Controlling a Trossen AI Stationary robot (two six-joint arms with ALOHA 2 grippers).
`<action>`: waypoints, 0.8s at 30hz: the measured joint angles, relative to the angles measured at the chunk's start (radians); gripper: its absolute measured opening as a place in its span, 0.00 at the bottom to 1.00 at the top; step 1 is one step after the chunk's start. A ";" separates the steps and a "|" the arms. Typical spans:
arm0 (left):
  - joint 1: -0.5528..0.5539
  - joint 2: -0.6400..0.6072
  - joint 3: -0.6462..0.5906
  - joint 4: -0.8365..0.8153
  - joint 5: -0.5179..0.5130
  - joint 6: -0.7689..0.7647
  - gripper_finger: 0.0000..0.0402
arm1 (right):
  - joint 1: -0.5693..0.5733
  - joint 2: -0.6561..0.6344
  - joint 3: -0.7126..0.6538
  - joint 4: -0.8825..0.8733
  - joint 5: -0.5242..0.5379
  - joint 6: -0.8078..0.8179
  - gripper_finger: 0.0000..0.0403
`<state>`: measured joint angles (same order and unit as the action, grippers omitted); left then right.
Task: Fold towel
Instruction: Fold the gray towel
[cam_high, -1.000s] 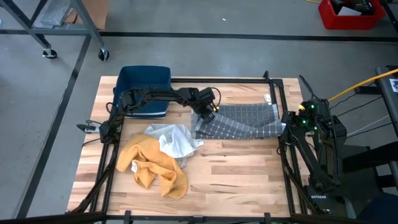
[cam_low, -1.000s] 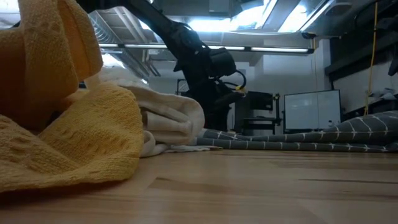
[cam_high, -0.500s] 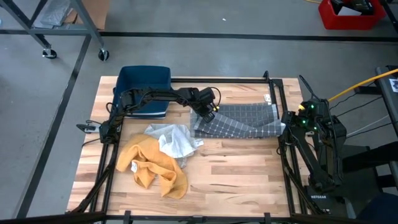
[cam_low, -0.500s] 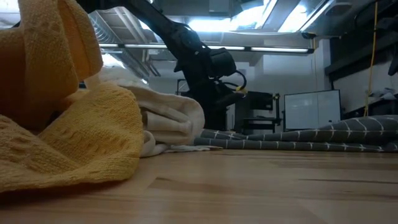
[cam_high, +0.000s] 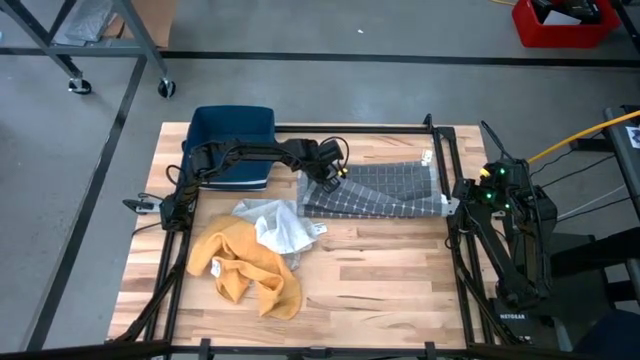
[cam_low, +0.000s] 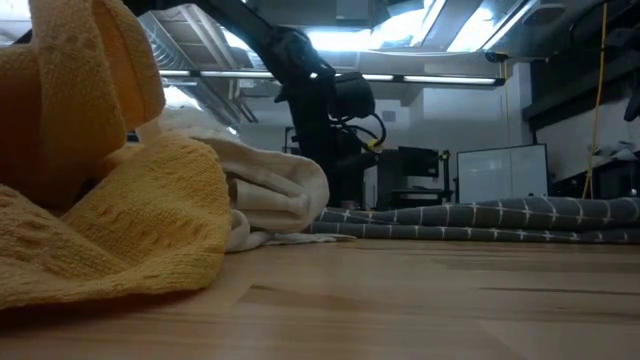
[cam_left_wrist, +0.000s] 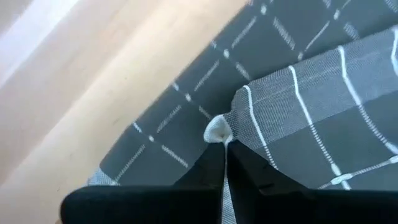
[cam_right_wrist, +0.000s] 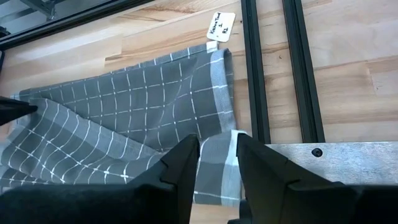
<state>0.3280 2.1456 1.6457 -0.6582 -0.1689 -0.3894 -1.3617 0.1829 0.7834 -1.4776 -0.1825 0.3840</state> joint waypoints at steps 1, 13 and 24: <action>0.000 -0.002 0.003 -0.003 -0.003 0.000 0.00 | 0.000 0.000 0.000 0.000 0.000 0.000 0.30; 0.001 -0.066 0.005 -0.080 -0.138 -0.006 0.00 | 0.000 0.000 0.002 -0.006 -0.001 -0.043 0.30; -0.004 -0.074 -0.004 -0.264 -0.158 -0.031 0.00 | 0.000 0.000 0.002 -0.007 0.000 -0.048 0.30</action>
<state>0.3242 2.0713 1.6421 -0.9222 -0.3268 -0.4200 -1.3613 0.1826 0.7853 -1.4845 -0.1830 0.3359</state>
